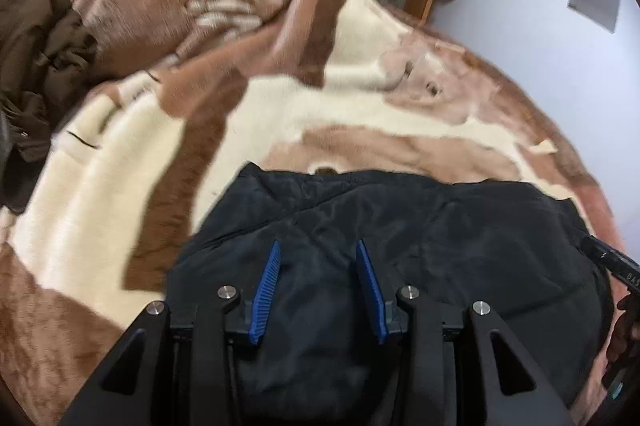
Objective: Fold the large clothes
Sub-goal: 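Lift the grasped jacket edge with both tools and fold it over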
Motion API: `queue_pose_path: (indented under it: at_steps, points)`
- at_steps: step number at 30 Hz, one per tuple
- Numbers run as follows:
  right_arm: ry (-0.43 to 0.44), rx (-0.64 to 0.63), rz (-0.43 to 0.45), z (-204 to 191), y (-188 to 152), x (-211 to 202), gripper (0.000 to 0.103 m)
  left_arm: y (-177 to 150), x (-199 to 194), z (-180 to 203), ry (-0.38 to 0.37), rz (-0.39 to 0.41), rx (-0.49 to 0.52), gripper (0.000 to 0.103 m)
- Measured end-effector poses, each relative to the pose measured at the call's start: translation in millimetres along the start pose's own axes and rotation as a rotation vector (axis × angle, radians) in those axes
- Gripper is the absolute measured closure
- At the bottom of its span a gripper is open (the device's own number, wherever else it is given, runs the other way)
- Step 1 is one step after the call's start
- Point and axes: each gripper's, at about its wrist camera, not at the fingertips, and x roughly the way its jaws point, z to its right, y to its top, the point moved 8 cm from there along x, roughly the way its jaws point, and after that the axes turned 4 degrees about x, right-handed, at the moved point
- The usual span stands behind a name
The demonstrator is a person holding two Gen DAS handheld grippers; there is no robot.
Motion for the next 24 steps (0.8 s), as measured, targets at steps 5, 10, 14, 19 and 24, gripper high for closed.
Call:
queue_pose_path:
  at_steps: [5, 10, 14, 19, 24]
  points:
    - [-0.082, 0.031, -0.011, 41.1, -39.3, -39.4, 0.050, -30.5, -40.7, -9.4, -0.016, 0.036, -0.040, 0.061]
    - [-0.123, 0.104, -0.114, 75.2, -70.5, -2.5, 0.050, -67.0, -9.7, -18.4, -0.007, -0.048, -0.071, 0.061]
    - [-0.137, 0.109, -0.134, 76.1, -68.3, 15.3, 0.050, -62.8, 2.2, -17.5, -0.004, -0.065, -0.100, 0.061]
    - [-0.165, 0.105, -0.101, 72.9, -57.2, -21.3, 0.049, -56.2, -21.7, -14.4, 0.007, -0.066, -0.085, 0.064]
    - [-0.078, 0.084, -0.019, 45.7, -58.3, -81.1, 0.049, -63.1, -75.6, 11.3, -0.070, -0.003, -0.064, 0.064]
